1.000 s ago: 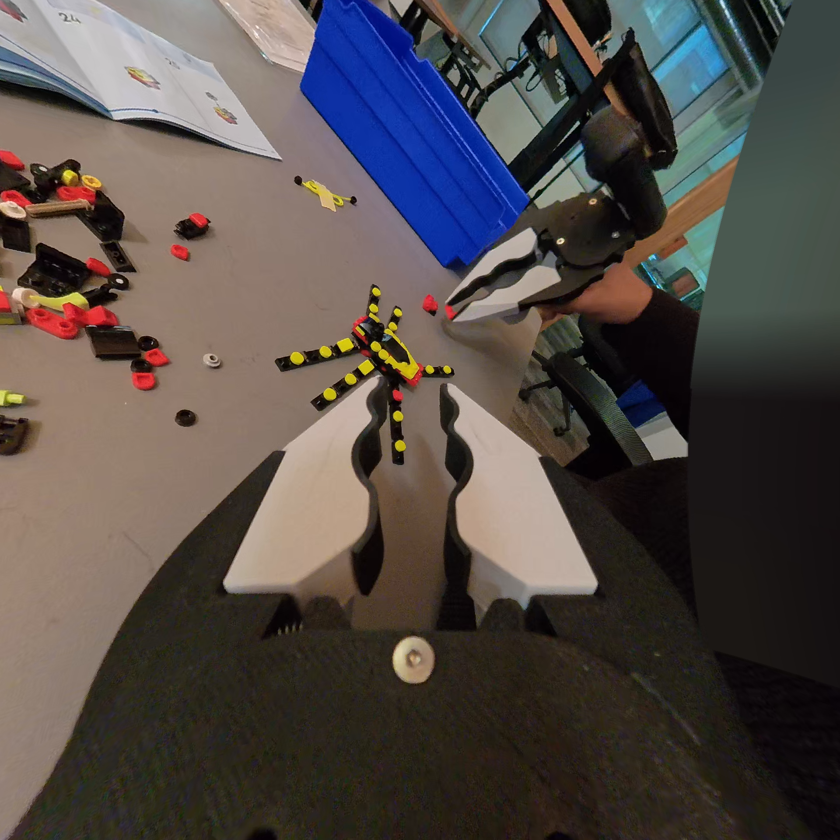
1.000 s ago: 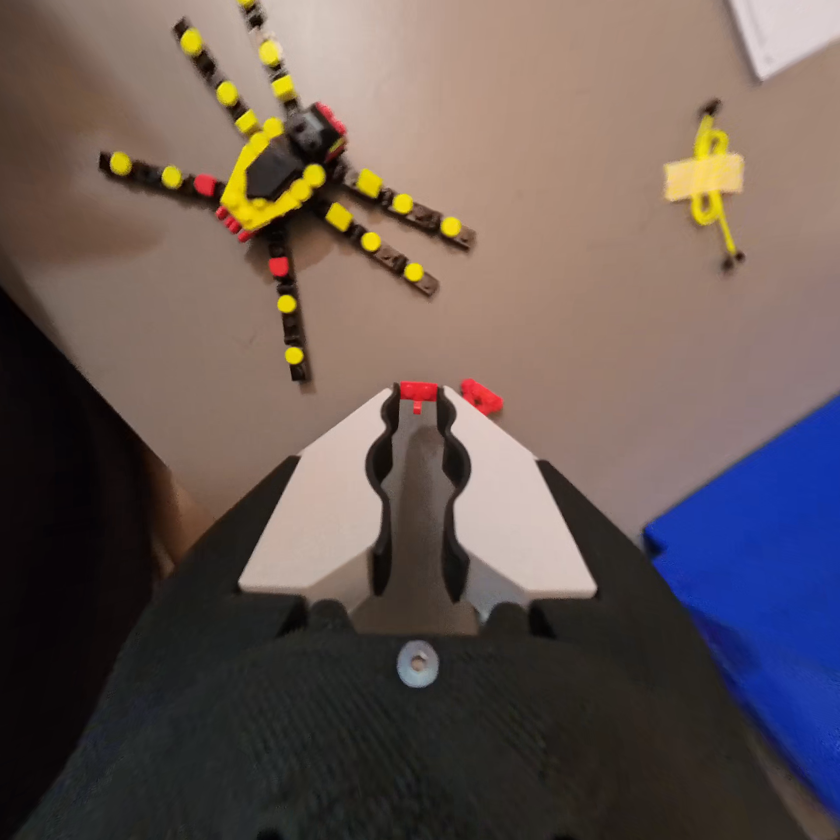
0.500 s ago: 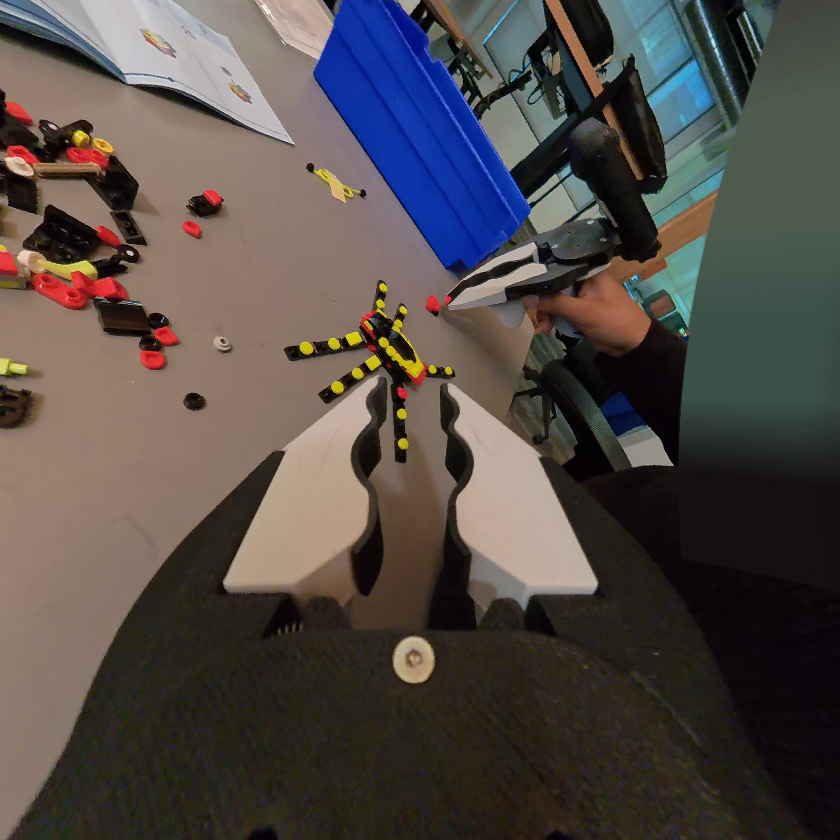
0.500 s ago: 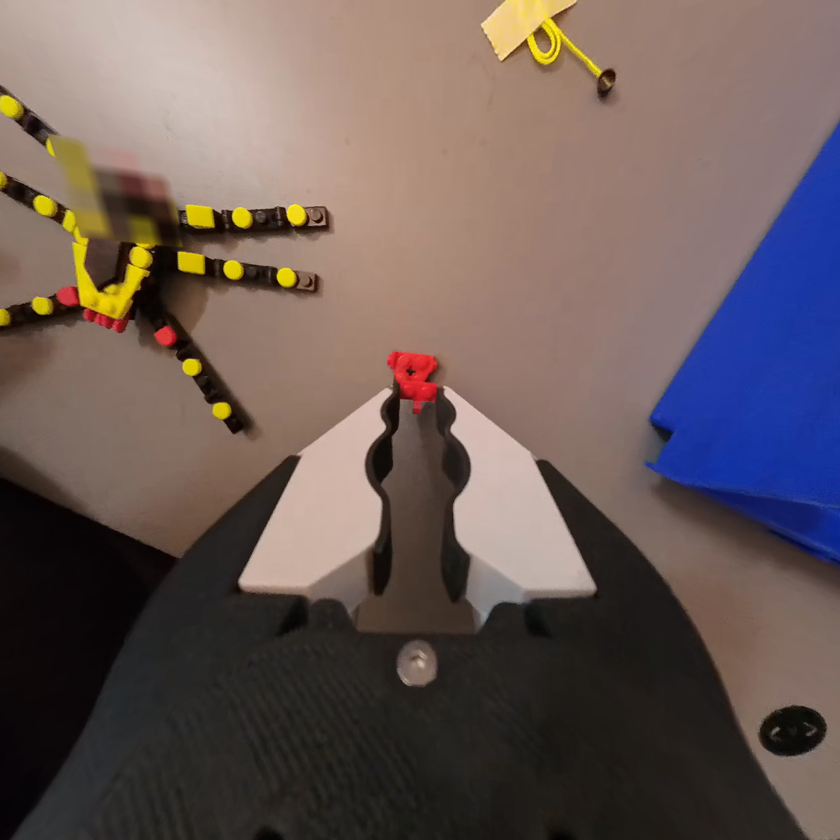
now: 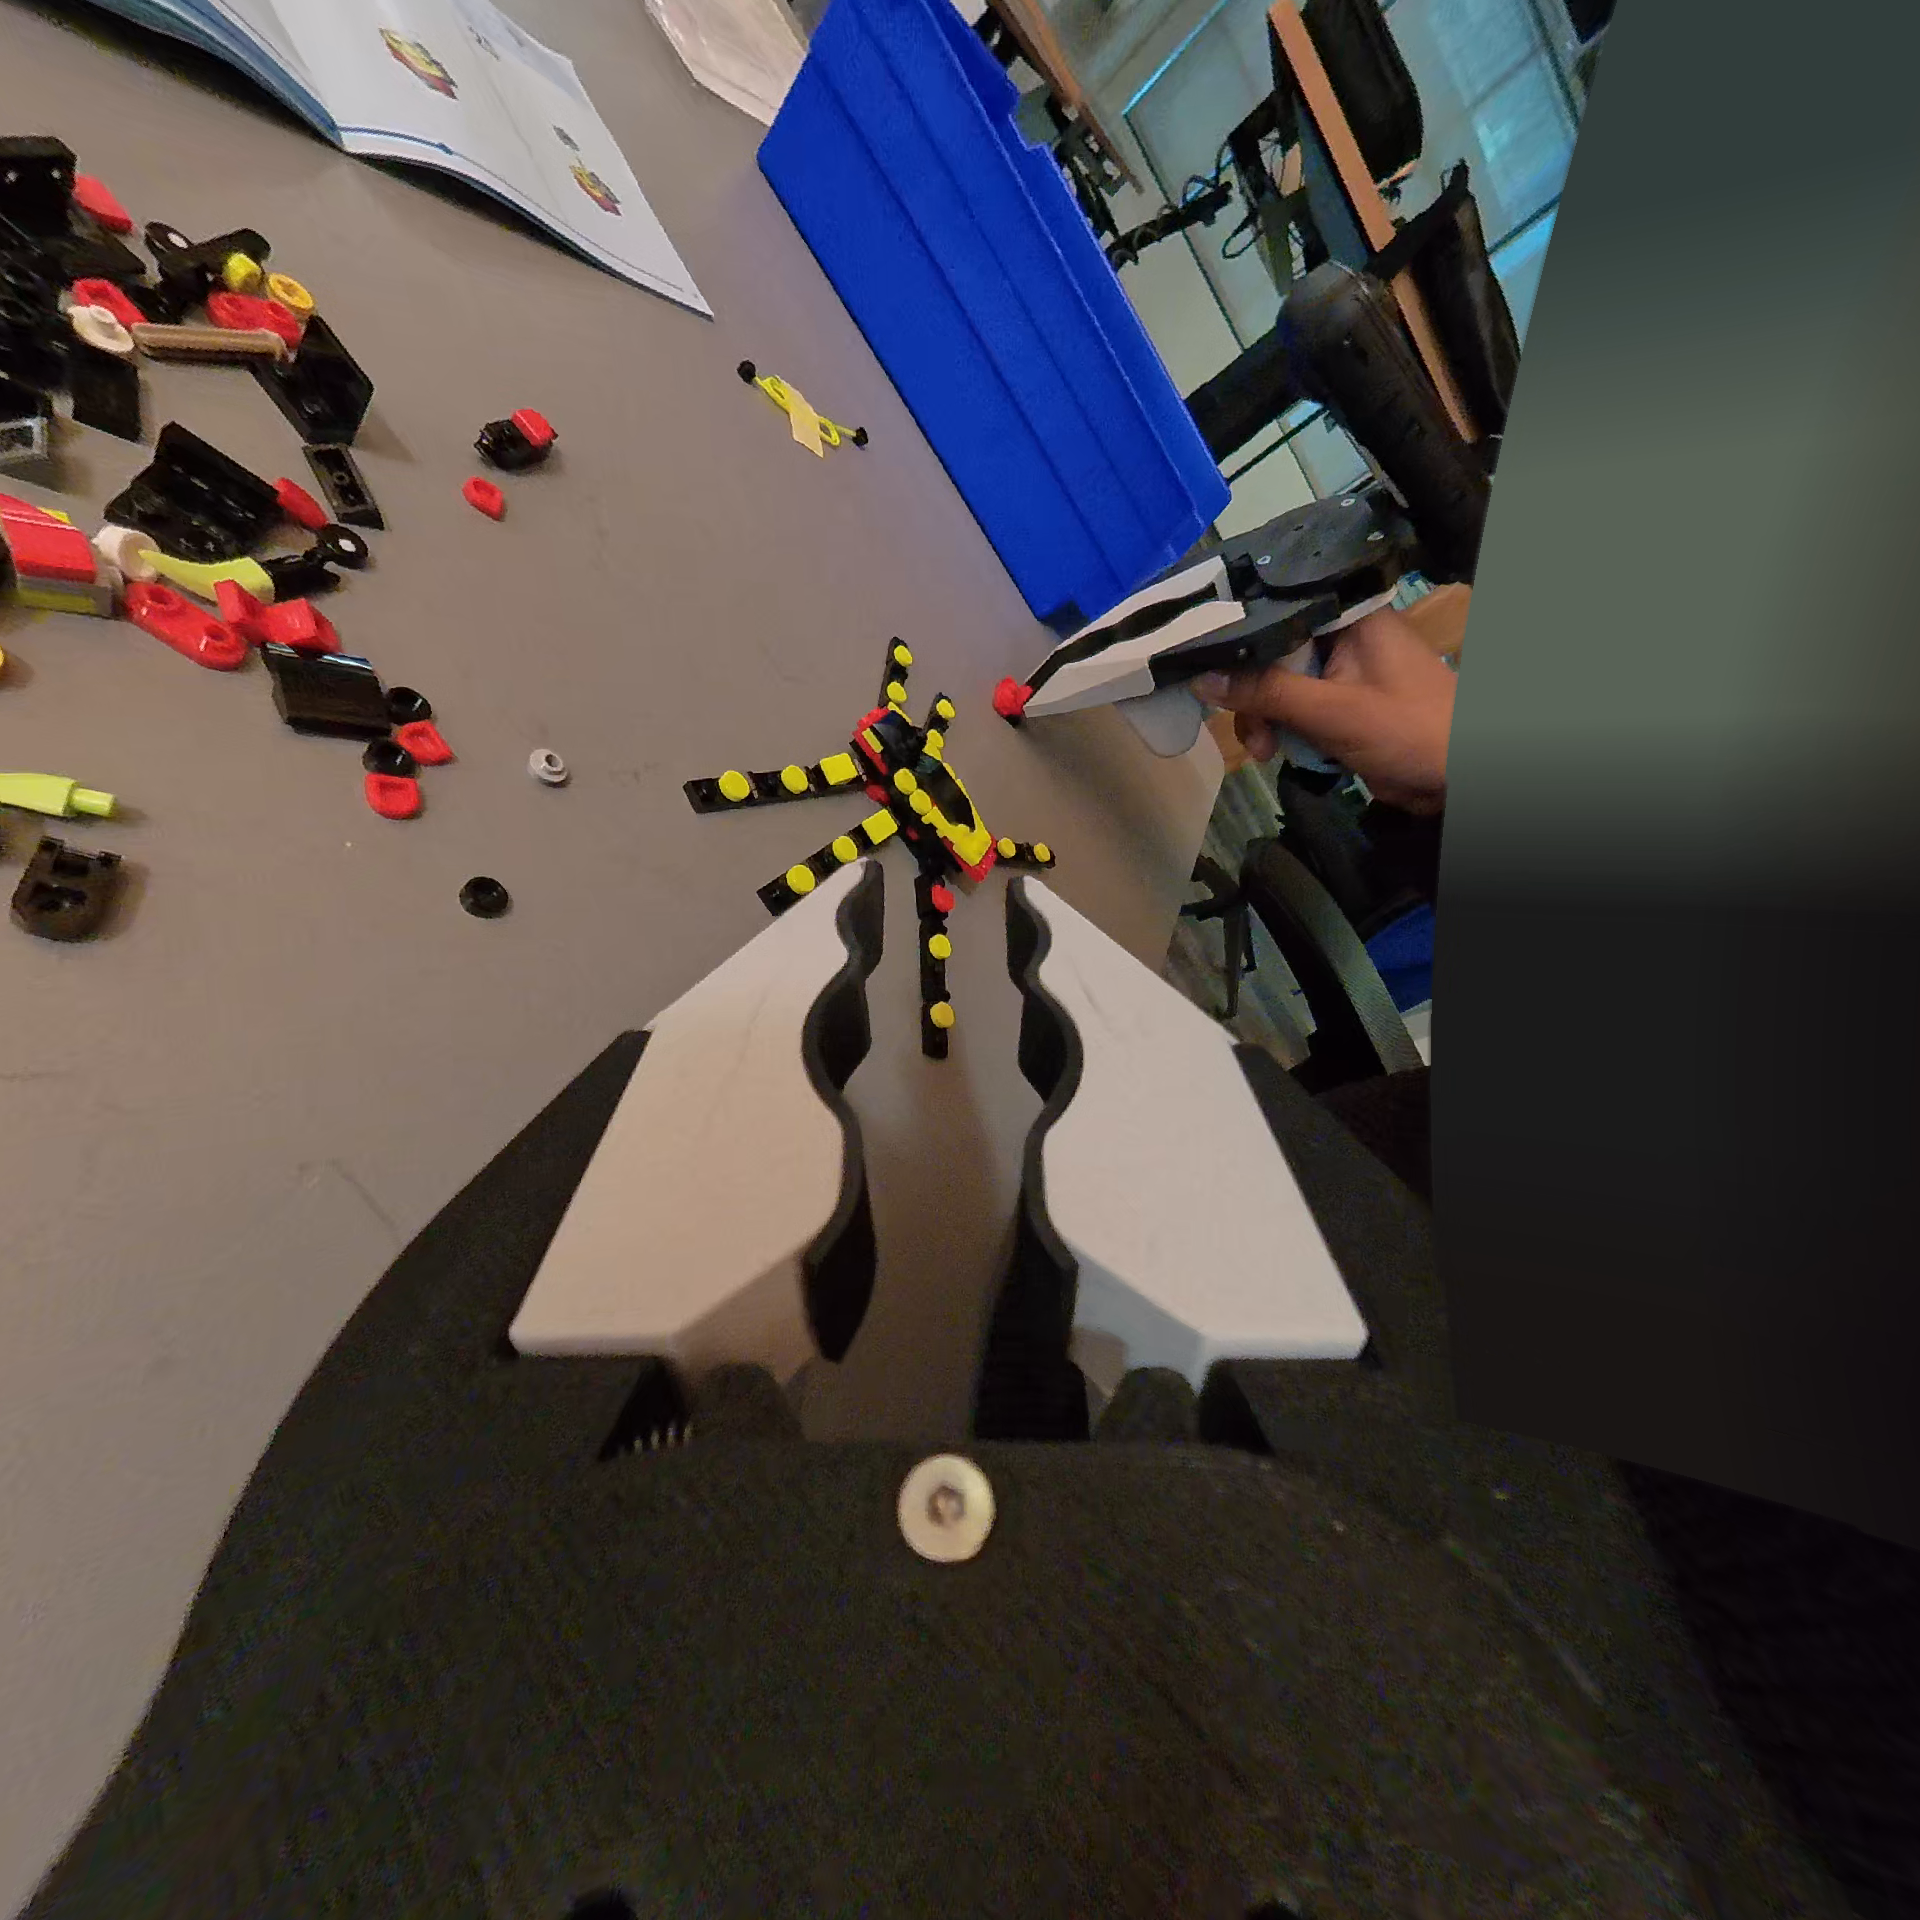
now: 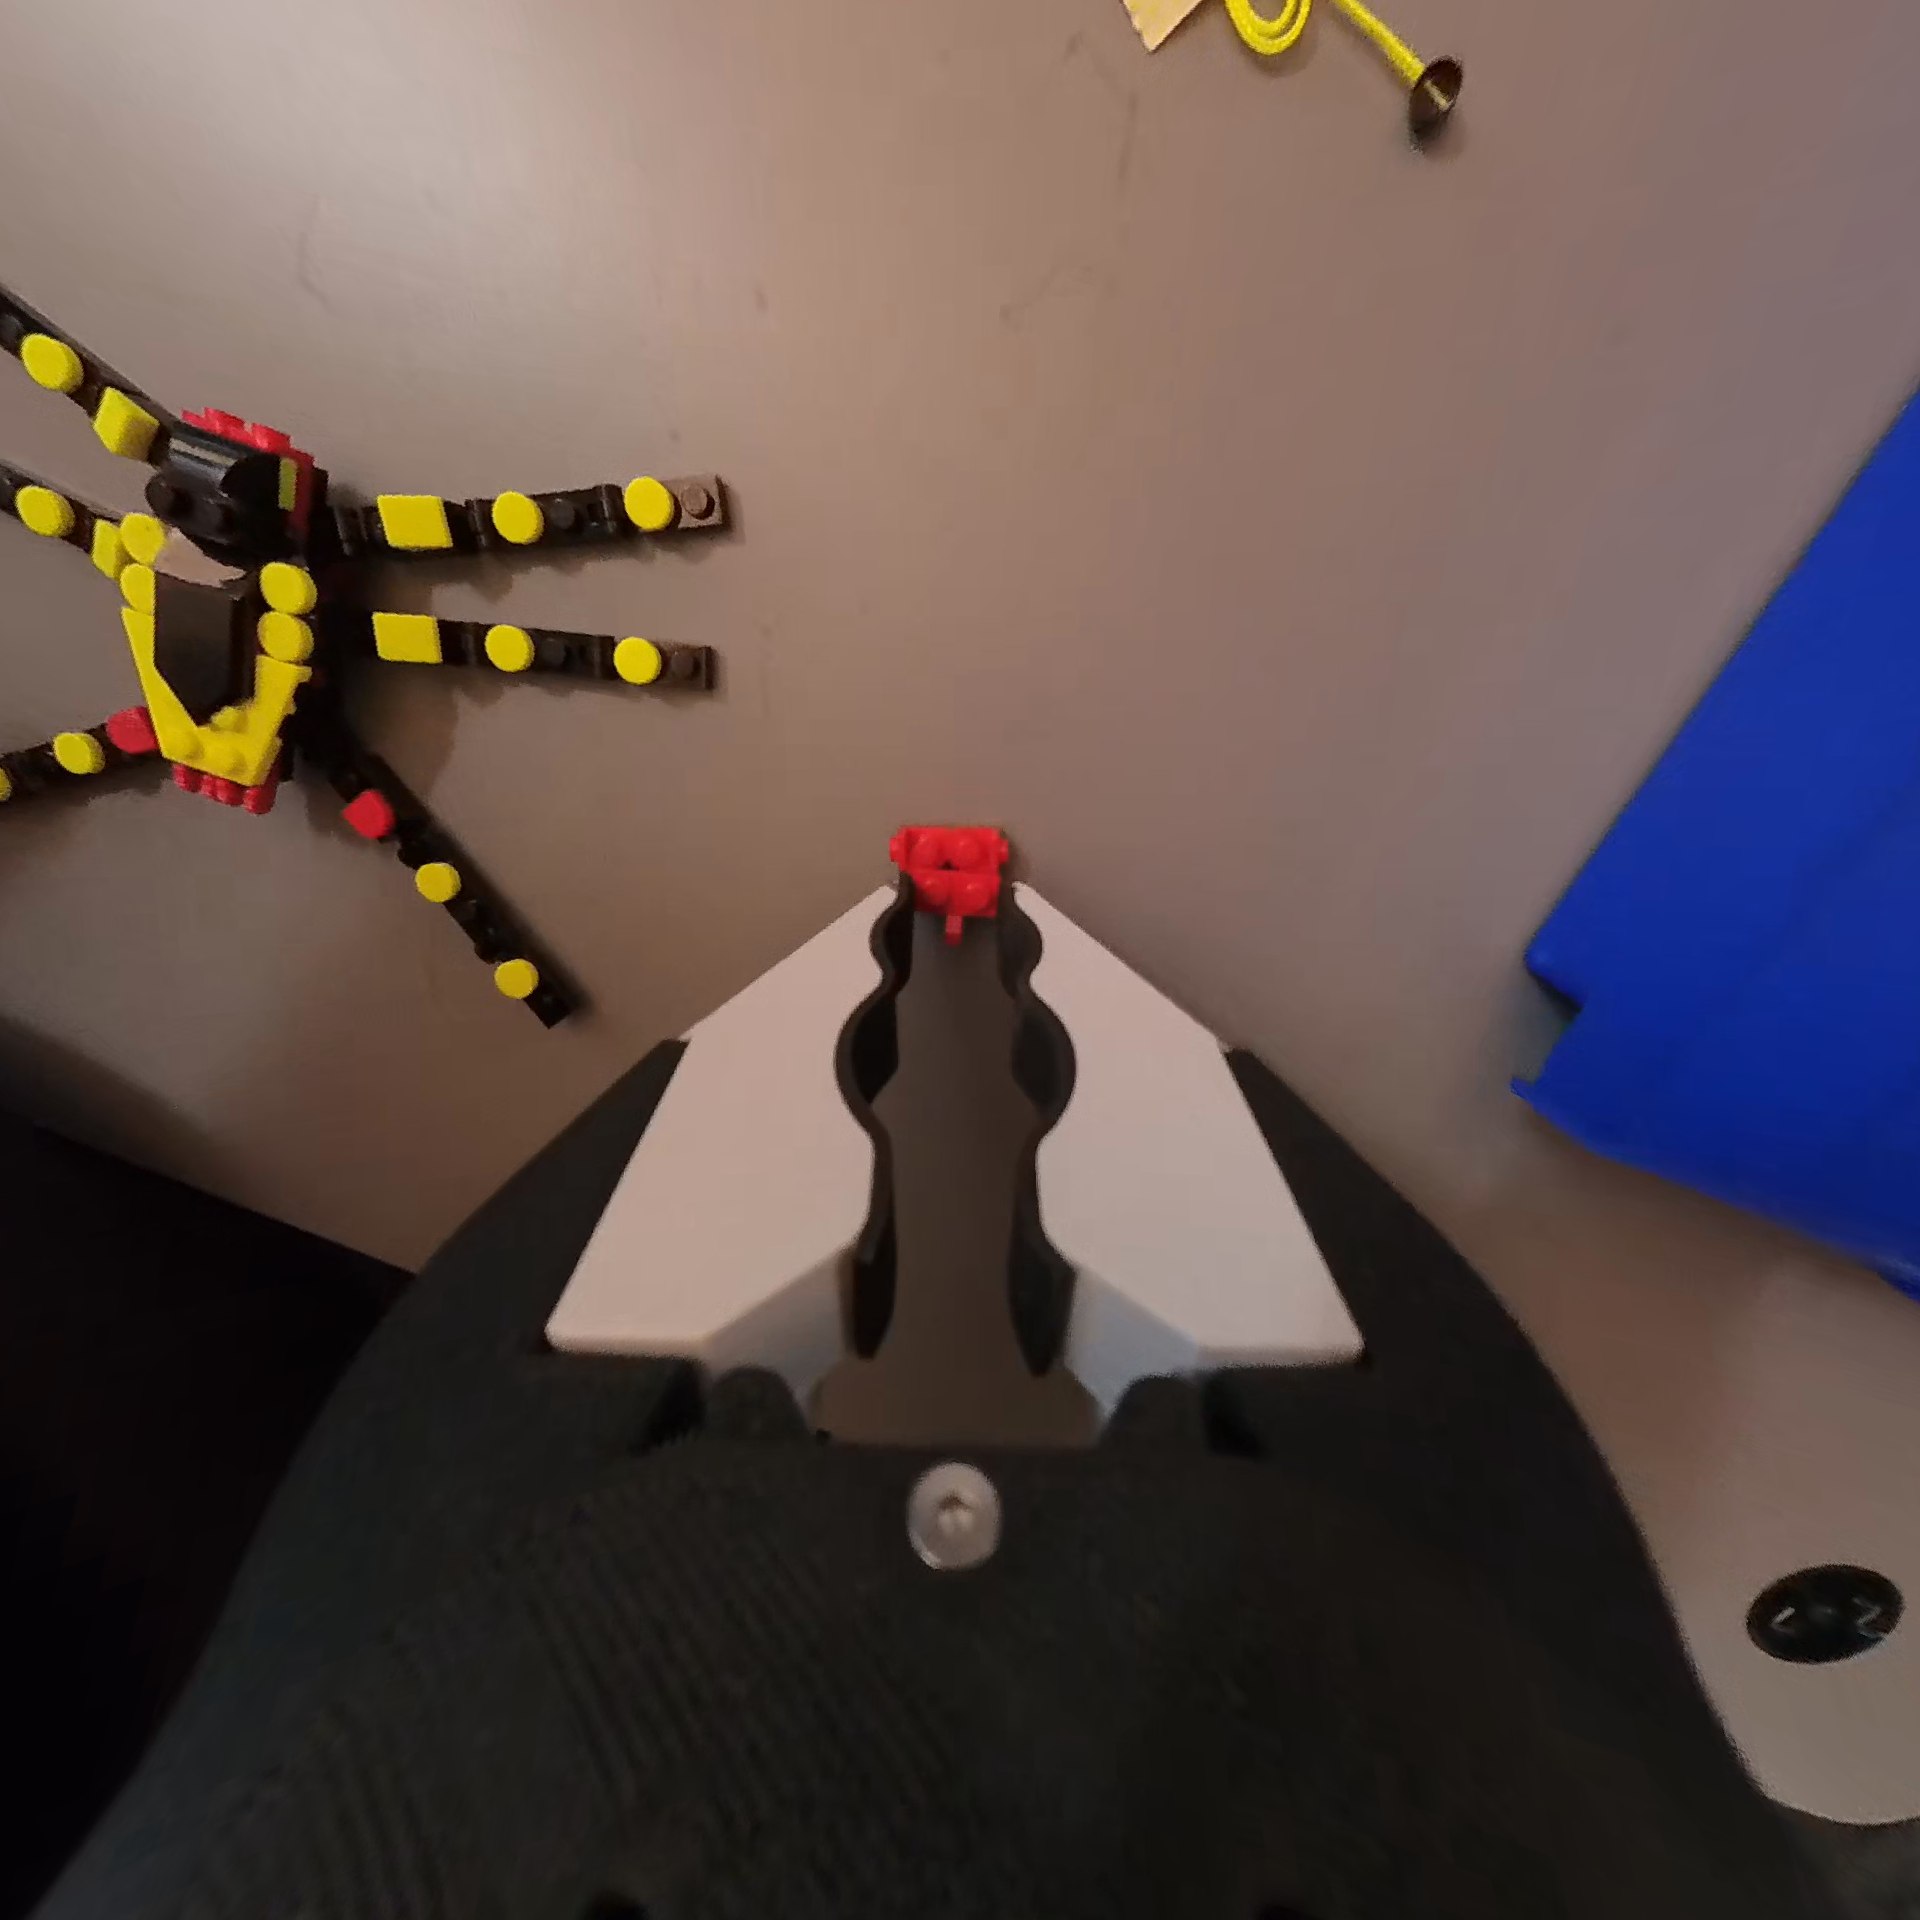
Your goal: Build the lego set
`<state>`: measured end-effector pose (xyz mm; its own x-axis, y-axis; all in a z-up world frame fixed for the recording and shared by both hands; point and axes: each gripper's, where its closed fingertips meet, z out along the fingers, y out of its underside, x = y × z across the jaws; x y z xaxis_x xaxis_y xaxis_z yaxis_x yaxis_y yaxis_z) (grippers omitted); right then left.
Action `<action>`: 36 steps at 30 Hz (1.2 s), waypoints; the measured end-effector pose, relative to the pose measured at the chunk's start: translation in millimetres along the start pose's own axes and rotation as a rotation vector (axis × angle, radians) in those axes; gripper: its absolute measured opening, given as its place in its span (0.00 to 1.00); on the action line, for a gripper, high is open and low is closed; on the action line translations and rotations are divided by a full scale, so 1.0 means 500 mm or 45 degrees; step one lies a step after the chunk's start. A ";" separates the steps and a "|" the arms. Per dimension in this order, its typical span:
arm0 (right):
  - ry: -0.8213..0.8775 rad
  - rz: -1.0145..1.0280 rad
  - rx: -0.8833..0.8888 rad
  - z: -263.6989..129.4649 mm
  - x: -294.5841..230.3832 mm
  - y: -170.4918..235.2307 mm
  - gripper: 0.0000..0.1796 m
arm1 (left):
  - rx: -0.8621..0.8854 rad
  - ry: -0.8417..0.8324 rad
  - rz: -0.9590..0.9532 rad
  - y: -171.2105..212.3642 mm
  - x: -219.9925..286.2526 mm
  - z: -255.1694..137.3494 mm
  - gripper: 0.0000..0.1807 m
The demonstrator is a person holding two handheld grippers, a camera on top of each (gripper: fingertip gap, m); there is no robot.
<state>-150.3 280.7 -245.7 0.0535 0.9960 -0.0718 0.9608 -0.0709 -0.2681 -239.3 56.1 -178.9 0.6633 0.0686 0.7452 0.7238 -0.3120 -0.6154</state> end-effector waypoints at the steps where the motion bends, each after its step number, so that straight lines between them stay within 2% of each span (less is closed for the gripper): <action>1: 0.000 0.005 -0.010 0.000 -0.001 0.001 0.08 | 0.001 0.001 -0.002 0.000 0.000 0.000 0.12; 36: 0.054 0.092 -0.028 0.002 -0.005 -0.001 0.08 | 0.020 0.027 -0.069 -0.005 -0.007 -0.004 0.12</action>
<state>-151.1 278.0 -246.5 0.1338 0.9898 -0.0491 0.9597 -0.1418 -0.2426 -243.8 54.7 -179.1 0.6189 0.0648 0.7828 0.7616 -0.2932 -0.5779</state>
